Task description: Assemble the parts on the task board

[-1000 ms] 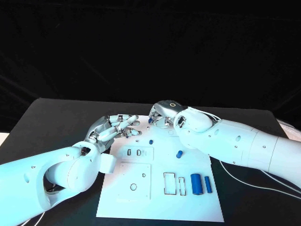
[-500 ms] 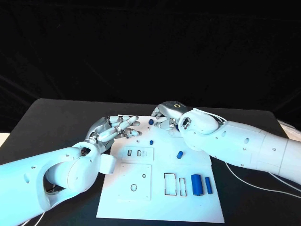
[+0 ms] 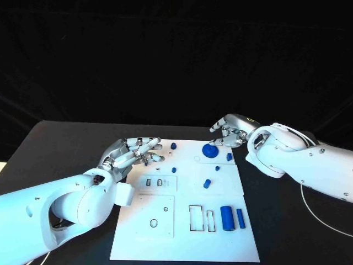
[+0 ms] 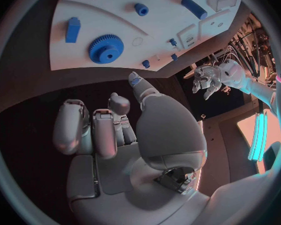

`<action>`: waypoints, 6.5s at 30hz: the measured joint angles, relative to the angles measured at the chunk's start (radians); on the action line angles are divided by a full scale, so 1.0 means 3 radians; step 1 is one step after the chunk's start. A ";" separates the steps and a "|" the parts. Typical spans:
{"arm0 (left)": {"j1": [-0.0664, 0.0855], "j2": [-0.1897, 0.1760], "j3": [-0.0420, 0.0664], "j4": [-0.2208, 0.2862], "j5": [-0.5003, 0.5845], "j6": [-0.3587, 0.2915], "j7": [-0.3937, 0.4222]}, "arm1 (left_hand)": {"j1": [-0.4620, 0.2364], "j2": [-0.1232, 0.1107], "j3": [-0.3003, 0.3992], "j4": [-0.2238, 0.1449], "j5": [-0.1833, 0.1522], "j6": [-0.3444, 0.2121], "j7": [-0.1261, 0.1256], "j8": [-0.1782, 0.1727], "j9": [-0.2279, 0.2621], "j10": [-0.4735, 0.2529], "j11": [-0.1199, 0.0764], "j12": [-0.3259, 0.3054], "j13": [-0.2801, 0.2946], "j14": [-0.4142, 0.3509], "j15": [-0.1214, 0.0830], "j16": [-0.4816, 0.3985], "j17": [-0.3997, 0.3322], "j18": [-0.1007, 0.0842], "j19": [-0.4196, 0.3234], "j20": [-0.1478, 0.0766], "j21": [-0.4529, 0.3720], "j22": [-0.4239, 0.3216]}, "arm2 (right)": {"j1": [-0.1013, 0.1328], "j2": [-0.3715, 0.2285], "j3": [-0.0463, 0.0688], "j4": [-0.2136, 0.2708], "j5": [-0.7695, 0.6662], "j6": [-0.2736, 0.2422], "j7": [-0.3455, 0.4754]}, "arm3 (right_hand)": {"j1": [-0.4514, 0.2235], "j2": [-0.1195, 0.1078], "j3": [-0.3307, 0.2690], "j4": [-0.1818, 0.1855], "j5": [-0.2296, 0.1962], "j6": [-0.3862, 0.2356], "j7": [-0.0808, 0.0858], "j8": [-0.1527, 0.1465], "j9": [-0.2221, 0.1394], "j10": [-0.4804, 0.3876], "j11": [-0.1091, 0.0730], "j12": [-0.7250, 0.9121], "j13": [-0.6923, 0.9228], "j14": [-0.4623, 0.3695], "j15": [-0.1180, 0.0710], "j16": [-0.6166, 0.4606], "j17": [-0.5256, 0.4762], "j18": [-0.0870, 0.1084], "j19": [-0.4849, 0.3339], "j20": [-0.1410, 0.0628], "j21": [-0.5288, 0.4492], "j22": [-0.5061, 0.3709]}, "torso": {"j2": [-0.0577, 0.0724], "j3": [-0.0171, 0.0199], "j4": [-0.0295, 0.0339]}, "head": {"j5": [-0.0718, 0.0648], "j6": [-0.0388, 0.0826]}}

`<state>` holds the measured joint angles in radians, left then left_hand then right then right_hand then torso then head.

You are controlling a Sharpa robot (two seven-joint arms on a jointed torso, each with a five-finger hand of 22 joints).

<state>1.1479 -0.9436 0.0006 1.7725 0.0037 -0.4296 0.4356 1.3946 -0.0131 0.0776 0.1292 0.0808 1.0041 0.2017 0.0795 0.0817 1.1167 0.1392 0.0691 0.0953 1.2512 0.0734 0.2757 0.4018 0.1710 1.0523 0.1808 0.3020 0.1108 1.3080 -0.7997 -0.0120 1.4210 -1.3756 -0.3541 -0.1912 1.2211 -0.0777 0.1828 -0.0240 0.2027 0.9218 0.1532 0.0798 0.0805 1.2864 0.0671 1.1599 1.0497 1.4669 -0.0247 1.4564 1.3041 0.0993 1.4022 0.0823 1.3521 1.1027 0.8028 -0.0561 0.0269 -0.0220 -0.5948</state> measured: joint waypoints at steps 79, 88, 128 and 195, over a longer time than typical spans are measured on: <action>-0.0004 0.0057 -0.0001 -0.0048 0.0022 0.0044 -0.0030 | 0.0075 0.0075 0.0061 -0.0079 0.0000 0.0000 0.0000 -0.0016 0.0000 -0.0024 0.0000 0.0000 -0.0015 -0.0023 0.0000 -0.0013 0.0078 0.0000 -0.0012 0.0012 0.0000 -0.0002 | -0.0071 0.0342 -0.0011 -0.0298 -0.0524 0.0497 -0.0169 | 0.0345 0.0241 0.0247 -0.0072 -0.0226 0.0255 -0.0037 0.0249 0.0055 0.0246 -0.0116 0.0557 0.0743 -0.0001 -0.0038 0.0138 0.0011 -0.0050 0.0071 -0.0036 0.0165 0.0279 | 0.0010 0.0009 -0.0002 | 0.0024 -0.0107; -0.0004 0.0034 -0.0001 -0.0057 0.0046 0.0067 -0.0031 | 0.0075 0.0075 0.0069 -0.0088 0.0000 0.0000 0.0000 -0.0015 0.0000 -0.0024 0.0000 0.0000 -0.0015 -0.0023 0.0000 -0.0013 0.0082 0.0000 -0.0012 0.0012 0.0000 -0.0002 | -0.0054 0.0394 -0.0006 -0.0133 -0.0525 0.0188 -0.0149 | 0.0179 0.0183 0.0200 -0.0024 -0.0139 0.0321 -0.0069 0.0250 0.0056 0.0281 -0.0141 0.0570 0.0782 -0.0002 -0.0039 0.0138 0.0011 -0.0050 0.0071 -0.0060 0.0165 0.0294 | 0.0011 0.0008 0.0000 | 0.0039 -0.0091; -0.0003 0.0017 0.0000 -0.0132 0.0127 0.0137 -0.0033 | 0.0058 0.0058 0.0169 -0.0167 0.0000 -0.0069 0.0068 -0.0035 -0.0002 -0.0119 0.0095 0.0000 -0.0064 -0.0492 0.0146 -0.0409 -0.0050 0.0000 -0.0388 0.0161 -0.0220 -0.0121 | -0.0070 0.1063 -0.0049 -0.0335 -0.0731 0.0305 -0.0232 | 0.0110 0.0130 0.0195 -0.0002 -0.0120 0.0388 -0.0078 0.0286 0.0058 0.0253 -0.0130 0.0515 0.0719 -0.0001 -0.0062 0.0138 0.0012 -0.0050 0.0071 -0.0060 0.0165 0.0301 | 0.0015 0.0016 -0.0014 | 0.0078 -0.0115; -0.0003 0.0019 0.0000 -0.0107 0.0126 0.0123 -0.0020 | 0.0048 0.0048 0.0203 -0.0202 0.0000 -0.0138 0.0113 -0.0035 -0.0011 -0.0250 0.0131 0.0000 -0.0089 -0.0577 0.0185 -0.0445 -0.0133 -0.0001 -0.0441 0.0190 -0.0251 -0.0131 | -0.0098 0.1043 -0.0087 -0.0346 -0.0652 0.0313 -0.0226 | 0.0000 0.0063 0.0106 0.0171 0.0252 -0.0084 0.0060 -0.0048 0.0045 0.0042 0.0038 0.0336 0.0576 -0.0001 0.0070 0.0138 0.0011 -0.0050 0.0064 0.0055 0.0183 0.0335 | 0.0016 0.0017 -0.0012 | 0.0057 -0.0129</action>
<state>1.1470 -0.9378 0.0005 1.7404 0.0416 -0.3928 0.4296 1.4089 0.0012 0.1386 0.0685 0.0808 0.9628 0.2356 0.0691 0.0784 1.0417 0.1783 0.0691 0.0687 1.0779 0.1288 0.1423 0.3619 0.1708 0.9200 0.2378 0.2267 0.0715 1.2788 -0.4869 -0.0381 1.3171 -1.5712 -0.2601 -0.2589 1.2212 -0.0589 0.2147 0.0273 0.2782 0.8967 0.1713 0.0653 0.0938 1.2990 0.0784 1.2608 1.2225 1.4665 -0.0036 1.4977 1.3074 0.0844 1.4215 0.0988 1.4070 1.2032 0.8076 -0.0511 0.0234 -0.0048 -0.6336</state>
